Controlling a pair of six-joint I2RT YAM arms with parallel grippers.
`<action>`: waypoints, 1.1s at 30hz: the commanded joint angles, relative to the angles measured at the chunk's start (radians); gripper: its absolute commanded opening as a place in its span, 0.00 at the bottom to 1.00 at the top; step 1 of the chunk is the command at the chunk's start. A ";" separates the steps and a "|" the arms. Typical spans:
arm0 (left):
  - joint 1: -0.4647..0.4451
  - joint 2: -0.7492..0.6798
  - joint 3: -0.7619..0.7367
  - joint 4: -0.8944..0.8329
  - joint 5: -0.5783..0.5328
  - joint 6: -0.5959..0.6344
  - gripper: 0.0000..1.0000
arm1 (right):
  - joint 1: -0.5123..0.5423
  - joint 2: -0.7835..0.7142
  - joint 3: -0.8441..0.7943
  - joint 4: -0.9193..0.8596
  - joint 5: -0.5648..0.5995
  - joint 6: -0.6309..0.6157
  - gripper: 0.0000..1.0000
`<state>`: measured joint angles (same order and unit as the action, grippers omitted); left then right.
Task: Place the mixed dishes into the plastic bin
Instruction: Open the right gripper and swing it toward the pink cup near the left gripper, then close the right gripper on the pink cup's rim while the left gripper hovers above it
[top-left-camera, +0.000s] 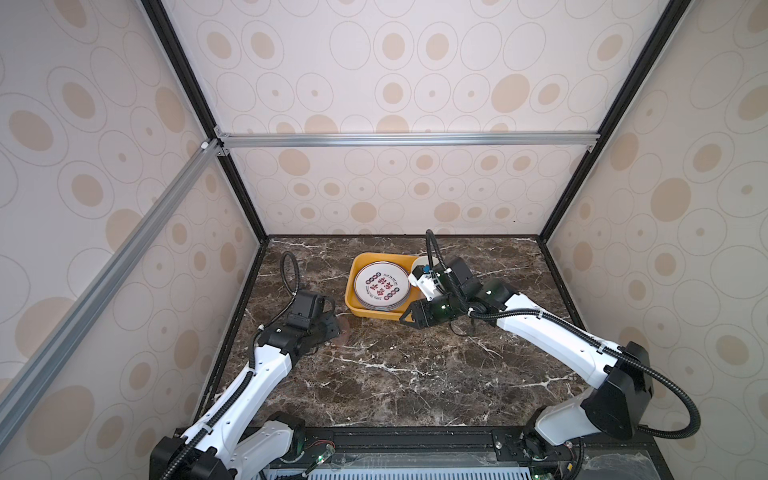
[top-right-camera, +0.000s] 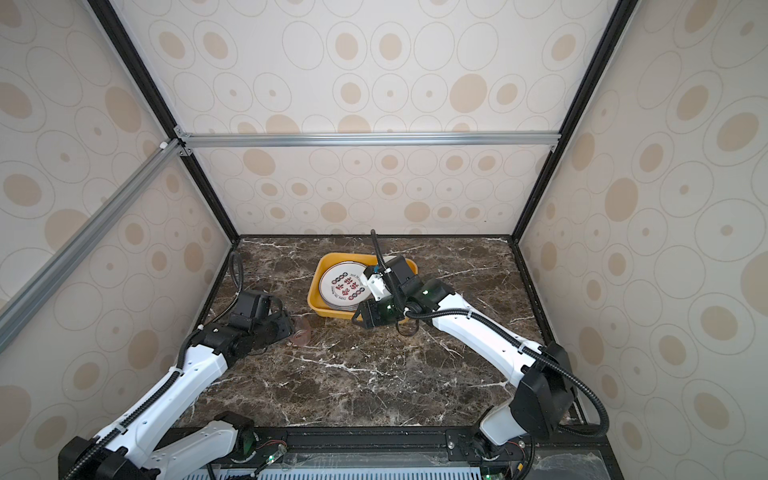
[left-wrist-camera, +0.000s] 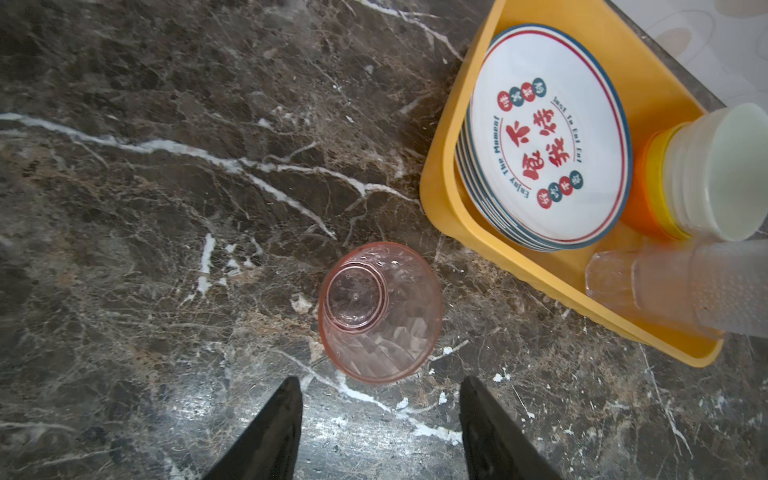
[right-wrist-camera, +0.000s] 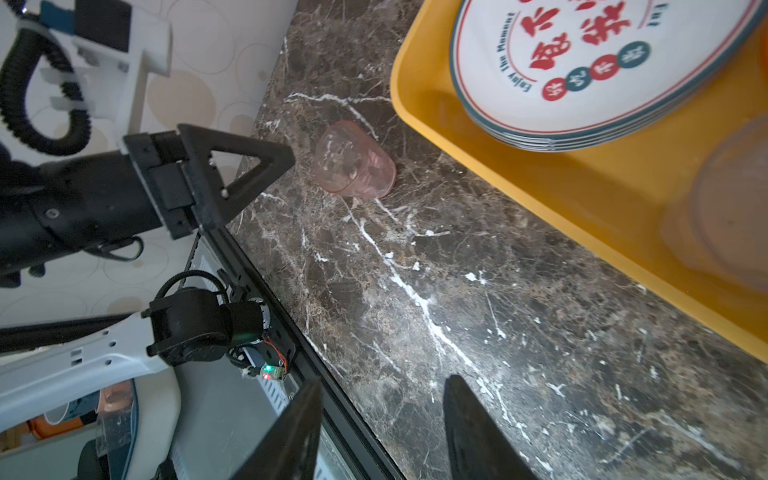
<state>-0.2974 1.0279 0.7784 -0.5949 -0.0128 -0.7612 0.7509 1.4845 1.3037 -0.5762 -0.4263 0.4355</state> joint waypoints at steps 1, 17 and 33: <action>0.016 0.007 -0.004 -0.001 -0.055 0.009 0.55 | 0.040 -0.012 -0.014 0.054 -0.020 -0.022 0.49; 0.045 0.116 -0.095 0.148 -0.049 0.021 0.30 | 0.062 0.019 -0.036 0.070 -0.006 -0.008 0.47; 0.050 0.114 -0.126 0.157 -0.030 0.051 0.05 | 0.062 0.036 -0.021 0.038 0.061 -0.010 0.46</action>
<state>-0.2565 1.1576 0.6548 -0.4294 -0.0425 -0.7361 0.8070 1.5078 1.2785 -0.5198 -0.3927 0.4324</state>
